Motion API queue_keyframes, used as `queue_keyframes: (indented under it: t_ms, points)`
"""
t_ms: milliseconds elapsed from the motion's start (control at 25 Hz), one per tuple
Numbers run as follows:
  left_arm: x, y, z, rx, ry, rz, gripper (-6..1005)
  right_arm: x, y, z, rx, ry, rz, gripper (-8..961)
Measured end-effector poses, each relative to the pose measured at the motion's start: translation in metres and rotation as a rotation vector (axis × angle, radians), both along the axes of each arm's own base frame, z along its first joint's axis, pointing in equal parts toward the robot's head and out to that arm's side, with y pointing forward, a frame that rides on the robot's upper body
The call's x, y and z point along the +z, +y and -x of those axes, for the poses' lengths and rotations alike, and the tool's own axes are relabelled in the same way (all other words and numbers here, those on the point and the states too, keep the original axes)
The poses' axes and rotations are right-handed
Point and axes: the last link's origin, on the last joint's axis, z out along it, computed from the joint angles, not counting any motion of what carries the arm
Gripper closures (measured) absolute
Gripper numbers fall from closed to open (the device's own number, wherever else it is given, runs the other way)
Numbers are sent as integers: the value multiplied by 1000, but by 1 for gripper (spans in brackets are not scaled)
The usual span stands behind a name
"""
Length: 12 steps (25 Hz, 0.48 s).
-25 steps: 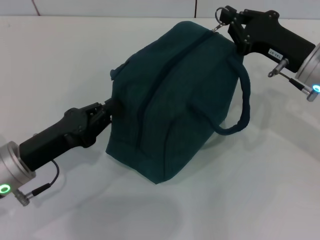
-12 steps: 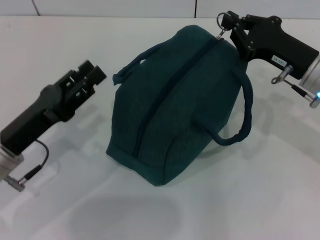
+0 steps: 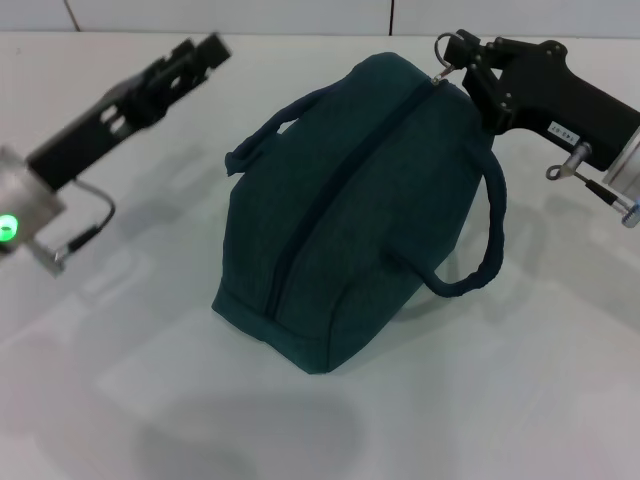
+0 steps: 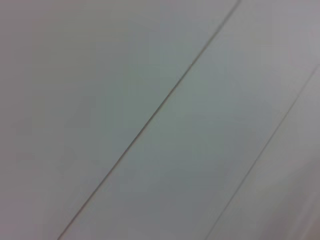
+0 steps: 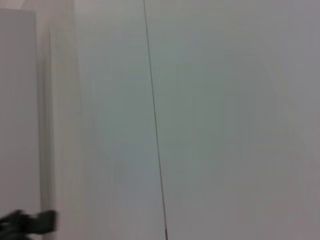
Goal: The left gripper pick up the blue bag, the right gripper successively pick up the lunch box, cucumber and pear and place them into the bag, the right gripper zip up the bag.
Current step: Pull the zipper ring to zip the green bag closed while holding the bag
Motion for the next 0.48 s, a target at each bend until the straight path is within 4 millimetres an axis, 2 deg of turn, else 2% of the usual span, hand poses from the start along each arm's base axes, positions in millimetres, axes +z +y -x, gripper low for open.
queue_keyframes:
  t_ms: [40,200,480]
  points:
    - [0,7,-4,-4,7,23,106,0,-1,0,1,2,1,941]
    - [7,32,-28,-63,77,178,106,0,-3,0,8,9,3,941]
    - [15,44,-51,-77,201,377,105,0,-4,-1,8,11,4,941]
